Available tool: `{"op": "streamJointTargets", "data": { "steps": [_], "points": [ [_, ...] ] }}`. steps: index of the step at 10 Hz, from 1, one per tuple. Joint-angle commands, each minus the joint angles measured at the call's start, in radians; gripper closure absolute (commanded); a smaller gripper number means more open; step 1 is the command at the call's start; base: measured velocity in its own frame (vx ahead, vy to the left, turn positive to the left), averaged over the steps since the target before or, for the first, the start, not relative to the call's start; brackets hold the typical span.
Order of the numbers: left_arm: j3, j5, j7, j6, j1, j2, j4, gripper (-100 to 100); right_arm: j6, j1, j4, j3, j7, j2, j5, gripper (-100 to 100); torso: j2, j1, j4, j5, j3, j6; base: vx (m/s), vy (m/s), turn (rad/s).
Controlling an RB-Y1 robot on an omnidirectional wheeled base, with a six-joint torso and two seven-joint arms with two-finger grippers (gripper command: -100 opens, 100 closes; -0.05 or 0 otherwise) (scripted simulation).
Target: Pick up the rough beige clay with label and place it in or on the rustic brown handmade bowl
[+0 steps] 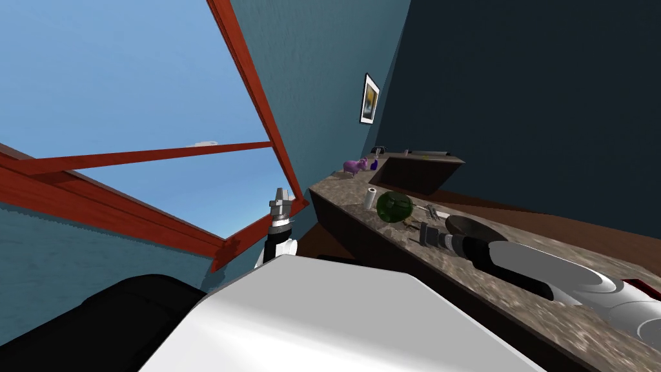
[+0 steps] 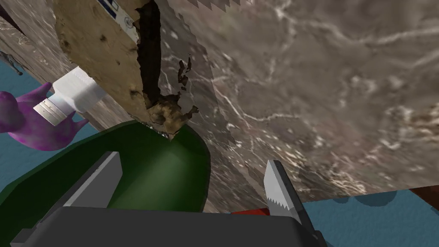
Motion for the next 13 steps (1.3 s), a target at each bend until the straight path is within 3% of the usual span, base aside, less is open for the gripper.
{"op": "streamJointTargets", "data": {
  "steps": [1,5,6,7,8,9,10,11,13],
  "points": [
    [0.000,0.000,0.000,0.000,0.000,0.000,0.000,0,-0.018,-0.007,0.043,0.011,0.028,-0.037,0.016,-100,0.000,0.000,0.000,0.000,0.000,0.000,0.012,0.009,0.168],
    [0.000,0.000,0.000,0.000,0.000,0.000,0.000,0,-0.026,-0.019,0.096,0.047,0.056,-0.110,0.050,-100,0.000,-0.001,0.000,0.000,0.000,0.000,0.013,0.000,0.102],
    [0.000,0.000,0.000,0.000,0.000,0.000,0.000,0,-0.020,-0.011,0.081,0.039,0.048,-0.102,0.044,-100,0.000,-0.001,0.000,0.000,0.000,0.000,0.009,-0.007,0.024],
    [0.000,0.000,0.000,0.000,0.000,0.000,0.000,0,-0.021,-0.011,0.082,0.040,0.050,-0.104,0.045,0,0.000,-0.001,0.000,-0.001,0.000,0.001,0.000,0.000,0.000],
    [0.000,0.000,0.000,0.000,0.000,0.000,0.000,0,-0.004,-0.010,0.096,0.053,0.063,-0.072,0.054,-100,0.001,-0.001,0.000,0.000,0.001,0.001,0.038,0.006,0.096],
    [0.000,0.000,0.000,0.000,0.000,0.000,0.000,0,0.004,-0.009,0.103,0.058,0.069,-0.059,0.058,-100,-0.001,0.000,0.000,-0.001,0.000,0.000,0.068,0.001,0.104],
    [0.000,0.000,0.000,0.000,0.000,0.000,0.000,0,-0.005,-0.002,0.093,0.046,0.064,-0.076,0.049,-100,-0.003,-0.001,-0.001,0.000,-0.001,0.000,0.031,-0.002,0.018],
    [0.000,0.000,0.000,0.000,0.000,0.000,0.000,0,-0.002,-0.002,0.094,0.047,0.065,-0.075,0.050,100,-0.001,-0.001,0.000,0.000,-0.001,0.001,0.005,0.000,-0.002],
    [0.000,0.000,0.000,0.000,0.000,0.000,0.000,0,-0.003,-0.001,0.094,0.048,0.065,-0.075,0.050,100,0.001,-0.001,0.000,-0.001,0.000,0.000,0.000,0.000,0.000]
  ]
}}
